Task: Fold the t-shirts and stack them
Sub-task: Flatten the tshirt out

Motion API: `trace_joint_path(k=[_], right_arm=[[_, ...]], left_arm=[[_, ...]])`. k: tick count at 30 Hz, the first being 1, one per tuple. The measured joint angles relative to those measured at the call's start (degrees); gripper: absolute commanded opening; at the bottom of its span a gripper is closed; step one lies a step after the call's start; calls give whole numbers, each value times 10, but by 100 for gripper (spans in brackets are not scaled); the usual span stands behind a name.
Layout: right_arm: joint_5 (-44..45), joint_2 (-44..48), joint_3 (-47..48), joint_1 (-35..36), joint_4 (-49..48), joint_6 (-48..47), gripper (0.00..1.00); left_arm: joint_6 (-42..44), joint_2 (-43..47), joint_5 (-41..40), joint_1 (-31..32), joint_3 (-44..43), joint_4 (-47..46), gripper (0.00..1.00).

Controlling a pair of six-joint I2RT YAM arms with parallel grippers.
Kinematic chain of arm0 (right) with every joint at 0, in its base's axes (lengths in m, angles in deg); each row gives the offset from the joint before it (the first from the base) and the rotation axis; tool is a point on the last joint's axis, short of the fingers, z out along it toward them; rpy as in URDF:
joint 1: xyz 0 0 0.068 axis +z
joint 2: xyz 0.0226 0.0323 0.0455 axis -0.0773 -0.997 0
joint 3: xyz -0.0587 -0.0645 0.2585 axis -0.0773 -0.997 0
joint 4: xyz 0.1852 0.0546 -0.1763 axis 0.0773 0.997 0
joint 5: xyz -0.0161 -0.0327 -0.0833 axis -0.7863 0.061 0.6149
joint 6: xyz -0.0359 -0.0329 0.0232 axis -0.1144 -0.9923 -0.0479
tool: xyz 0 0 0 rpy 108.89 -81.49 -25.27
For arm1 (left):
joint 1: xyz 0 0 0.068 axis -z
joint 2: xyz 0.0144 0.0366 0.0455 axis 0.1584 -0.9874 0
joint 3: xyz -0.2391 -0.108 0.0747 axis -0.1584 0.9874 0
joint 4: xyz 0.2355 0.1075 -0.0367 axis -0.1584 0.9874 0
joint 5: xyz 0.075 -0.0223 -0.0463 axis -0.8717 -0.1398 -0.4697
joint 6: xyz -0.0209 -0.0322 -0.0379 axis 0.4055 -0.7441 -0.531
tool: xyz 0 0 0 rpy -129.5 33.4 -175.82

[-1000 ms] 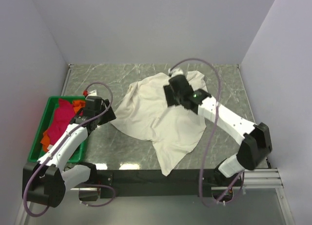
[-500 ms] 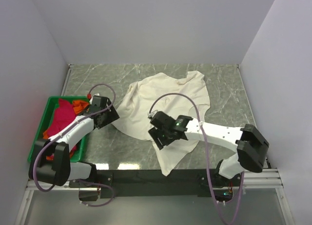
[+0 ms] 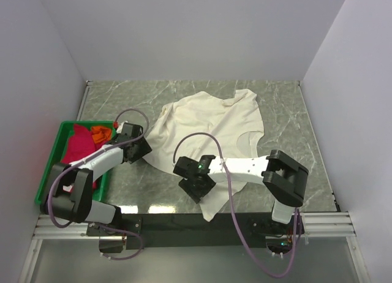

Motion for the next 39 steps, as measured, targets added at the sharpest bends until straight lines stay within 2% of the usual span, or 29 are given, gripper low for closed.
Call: trace_joint_path(k=[3, 5, 6, 7, 8, 9, 10, 11, 14, 18, 21, 25, 29, 35, 39], right_arm=[[1, -8, 0, 2, 4, -2, 47], [3, -10, 0, 2, 5, -4, 29], [5, -10, 0, 2, 5, -4, 11], [9, -10, 0, 2, 5, -6, 3], [13, -10, 0, 2, 6, -5, 0], [20, -10, 0, 2, 7, -2, 0], [28, -9, -1, 2, 8, 0, 0], [33, -7, -2, 0, 9, 0, 0], [68, 16, -13, -16, 25, 1, 0], [139, 93, -11, -87, 80, 3, 0], [185, 182, 29, -165, 119, 2, 0], [200, 281, 103, -211, 131, -6, 0], [170, 331, 103, -209, 149, -14, 0], [102, 335, 22, -209, 167, -15, 0], [57, 332, -4, -208, 176, -15, 2]], left_arm=[[-8, -14, -2, 12, 2, -9, 54], [-14, -23, -9, 21, 2, -13, 44], [-16, -25, -13, 25, 2, -16, 39], [-16, -28, -17, 29, 2, -18, 28], [-19, -30, -19, 31, 2, -20, 21], [-21, -32, -22, 32, 2, -21, 14], [-23, -34, -26, 33, 2, -20, 2], [-26, -34, -31, 34, 2, -20, 1], [-21, -34, -48, 35, -9, -2, 1], [-6, -12, -82, 35, -75, 72, 1], [5, 23, -104, 44, -165, 119, 1], [7, 90, -139, 84, -234, 146, 1], [-3, 133, -167, 132, -228, 190, 1], [-28, 120, -182, 178, -146, 235, 1], [-50, 113, -159, 191, -83, 231, 9]])
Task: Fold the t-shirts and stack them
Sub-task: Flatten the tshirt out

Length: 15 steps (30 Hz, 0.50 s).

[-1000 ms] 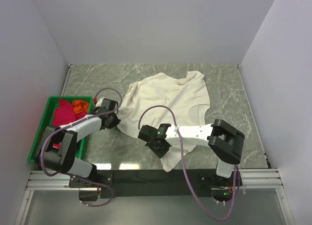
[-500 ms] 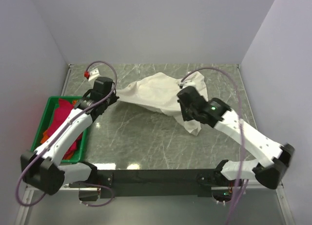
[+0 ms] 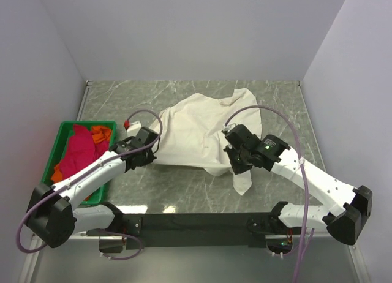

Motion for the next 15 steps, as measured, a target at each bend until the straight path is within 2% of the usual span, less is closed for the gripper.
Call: trace_joint_path(k=[2, 3, 4, 5, 6, 9, 12, 15], right_arm=[[-33, 0, -13, 0, -1, 0, 8], [-51, 0, -22, 3, -3, 0, 18], [-71, -1, -31, 5, -3, 0, 23], [-89, -3, -39, 9, -4, -1, 31], [-110, -7, -48, 14, -6, -3, 50], [-156, -17, -73, 28, -14, -9, 70], [-173, -15, -83, 16, -24, -11, 72], [-174, -9, -83, -31, -50, -4, 70]], left_arm=[[-10, -3, 13, 9, 23, -9, 18], [-17, -7, 22, 16, 32, -14, 22], [-21, -10, 30, 24, 40, -19, 32], [-24, -13, 37, 33, 45, -23, 38], [-29, -14, 46, 42, 48, -27, 52], [-35, -8, 66, 55, 49, -38, 73], [-39, 18, 64, 54, 49, -34, 76], [-35, 62, 43, 35, 43, -20, 75]])
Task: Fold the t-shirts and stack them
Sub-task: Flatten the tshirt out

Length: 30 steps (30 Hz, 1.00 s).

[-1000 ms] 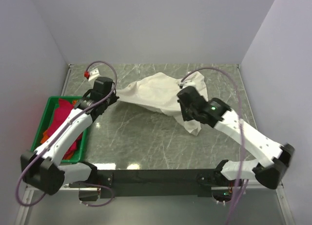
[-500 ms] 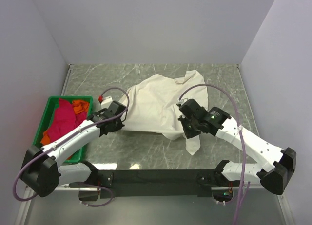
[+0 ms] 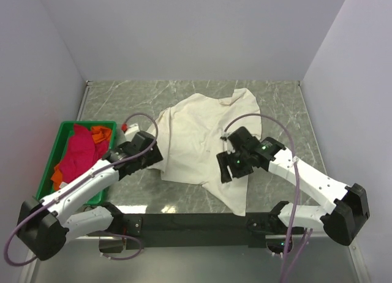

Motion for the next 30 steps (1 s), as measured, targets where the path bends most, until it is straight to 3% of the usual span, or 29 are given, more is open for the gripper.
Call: trace_joint_path(k=[4, 8, 16, 30], right_arm=[[26, 1, -8, -78, -58, 23, 70], [60, 1, -45, -149, -130, 58, 68], [112, -26, -80, -259, -220, 110, 65], [184, -136, -80, -278, -246, 130, 65]], left_arm=[[24, 13, -9, -74, -12, -11, 75], [53, -40, -13, -132, -12, -33, 75], [104, -194, -21, -152, -30, -65, 73], [165, -290, -35, -154, -78, -73, 73]])
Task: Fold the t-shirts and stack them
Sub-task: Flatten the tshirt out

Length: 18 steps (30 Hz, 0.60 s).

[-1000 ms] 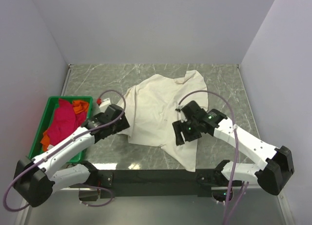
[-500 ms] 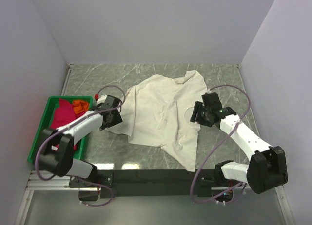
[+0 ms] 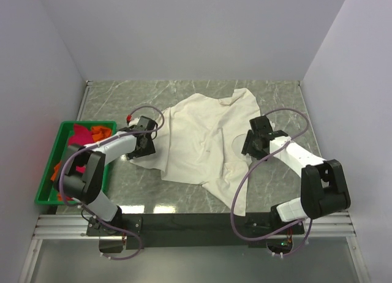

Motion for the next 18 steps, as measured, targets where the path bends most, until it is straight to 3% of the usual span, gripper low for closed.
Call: trace_joint_path(k=[7, 10, 13, 14, 15, 17, 18], right_arm=[[5, -39, 0, 0, 2, 5, 64], [0, -58, 0, 0, 2, 6, 56], [-5, -76, 5, 0, 0, 3, 35], [-5, -79, 7, 0, 0, 2, 19], [-5, -82, 10, 0, 0, -1, 12], [-7, -88, 16, -4, -1, -2, 0], [-10, -91, 18, -8, -2, -2, 0]], left_arm=[[-2, -6, 1, 0, 4, -7, 73], [-2, -7, 0, 0, 3, -7, 72], [-2, -9, 0, 0, 3, -9, 72], [-2, -9, 1, 0, 2, -10, 71], [-2, -9, 0, 0, 2, -11, 71], [-2, -10, 0, 0, 2, -12, 71], [-2, -10, 0, 0, 2, -12, 71]])
